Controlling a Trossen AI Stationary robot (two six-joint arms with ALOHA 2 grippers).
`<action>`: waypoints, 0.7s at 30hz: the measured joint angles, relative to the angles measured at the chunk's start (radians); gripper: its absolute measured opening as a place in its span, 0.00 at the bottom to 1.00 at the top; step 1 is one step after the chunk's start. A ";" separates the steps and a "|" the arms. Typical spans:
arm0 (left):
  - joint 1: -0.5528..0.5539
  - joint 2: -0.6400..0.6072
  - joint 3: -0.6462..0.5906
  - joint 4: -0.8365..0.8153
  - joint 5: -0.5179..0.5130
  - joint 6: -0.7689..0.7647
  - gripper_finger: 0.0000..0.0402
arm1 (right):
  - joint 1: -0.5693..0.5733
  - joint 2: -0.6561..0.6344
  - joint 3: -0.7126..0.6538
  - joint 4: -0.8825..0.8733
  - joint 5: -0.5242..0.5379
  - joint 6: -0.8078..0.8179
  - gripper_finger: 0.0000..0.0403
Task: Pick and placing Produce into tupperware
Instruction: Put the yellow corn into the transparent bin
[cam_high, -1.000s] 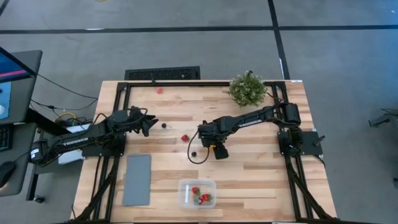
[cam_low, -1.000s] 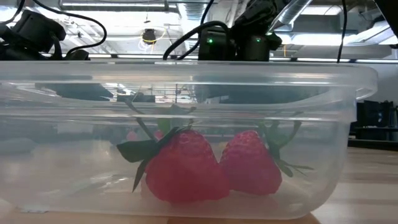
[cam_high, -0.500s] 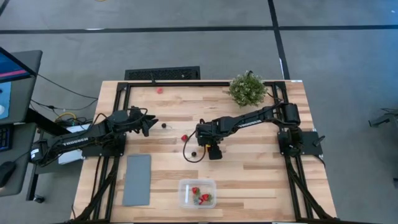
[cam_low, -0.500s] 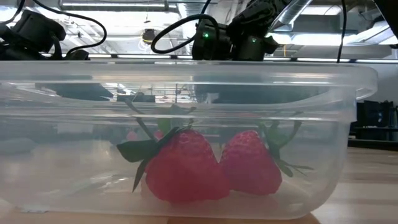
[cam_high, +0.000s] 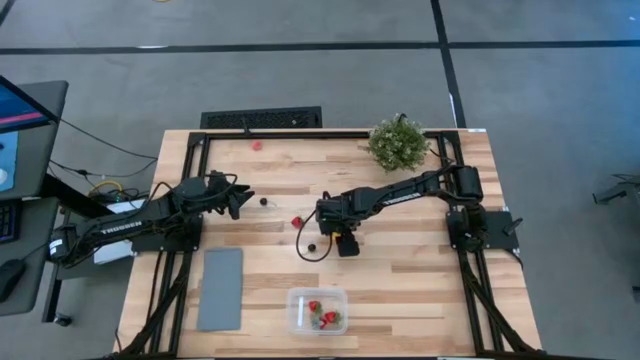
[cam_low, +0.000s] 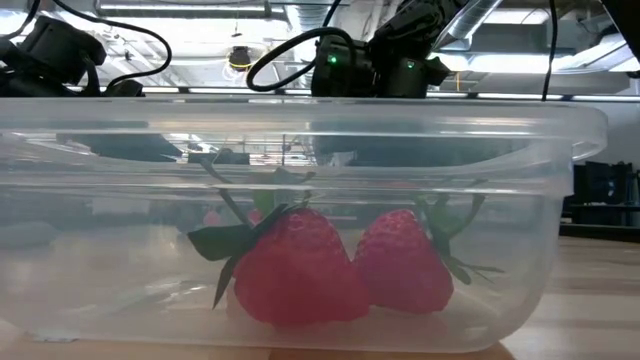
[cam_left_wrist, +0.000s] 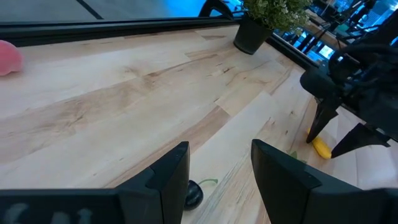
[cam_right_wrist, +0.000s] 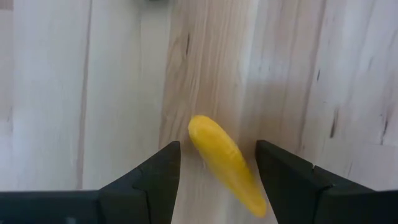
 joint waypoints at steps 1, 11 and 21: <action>0.000 0.000 0.000 0.000 0.000 0.000 0.41 | 0.000 0.000 0.000 0.000 0.000 0.006 0.58; 0.000 0.000 0.000 0.000 0.000 0.000 0.41 | 0.000 0.000 0.000 -0.005 0.000 0.052 0.58; 0.000 0.000 0.000 0.000 0.000 0.000 0.41 | 0.000 0.000 0.000 -0.011 0.001 0.054 0.54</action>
